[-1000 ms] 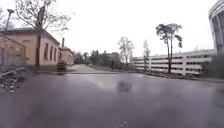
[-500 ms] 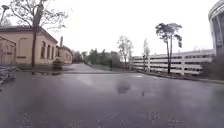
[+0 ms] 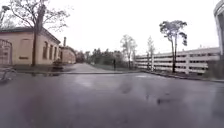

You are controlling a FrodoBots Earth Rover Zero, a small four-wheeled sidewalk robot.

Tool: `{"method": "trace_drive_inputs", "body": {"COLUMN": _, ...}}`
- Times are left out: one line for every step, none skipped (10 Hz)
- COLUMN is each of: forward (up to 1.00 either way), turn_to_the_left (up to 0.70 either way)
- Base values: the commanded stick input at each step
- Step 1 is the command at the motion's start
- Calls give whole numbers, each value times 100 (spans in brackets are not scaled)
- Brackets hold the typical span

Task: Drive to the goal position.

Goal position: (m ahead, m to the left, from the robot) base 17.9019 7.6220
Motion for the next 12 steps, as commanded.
{"method": "trace_drive_inputs", "body": {"forward": 100, "turn_to_the_left": 0}}
{"method": "trace_drive_inputs", "body": {"forward": 100, "turn_to_the_left": 0}}
{"method": "trace_drive_inputs", "body": {"forward": 100, "turn_to_the_left": 0}}
{"method": "trace_drive_inputs", "body": {"forward": 100, "turn_to_the_left": 0}}
{"method": "trace_drive_inputs", "body": {"forward": 100, "turn_to_the_left": 0}}
{"method": "trace_drive_inputs", "body": {"forward": 100, "turn_to_the_left": 2}}
{"method": "trace_drive_inputs", "body": {"forward": 100, "turn_to_the_left": 15}}
{"method": "trace_drive_inputs", "body": {"forward": 100, "turn_to_the_left": 39}}
{"method": "trace_drive_inputs", "body": {"forward": 100, "turn_to_the_left": 32}}
{"method": "trace_drive_inputs", "body": {"forward": 100, "turn_to_the_left": 5}}
{"method": "trace_drive_inputs", "body": {"forward": 100, "turn_to_the_left": 0}}
{"method": "trace_drive_inputs", "body": {"forward": 100, "turn_to_the_left": 0}}
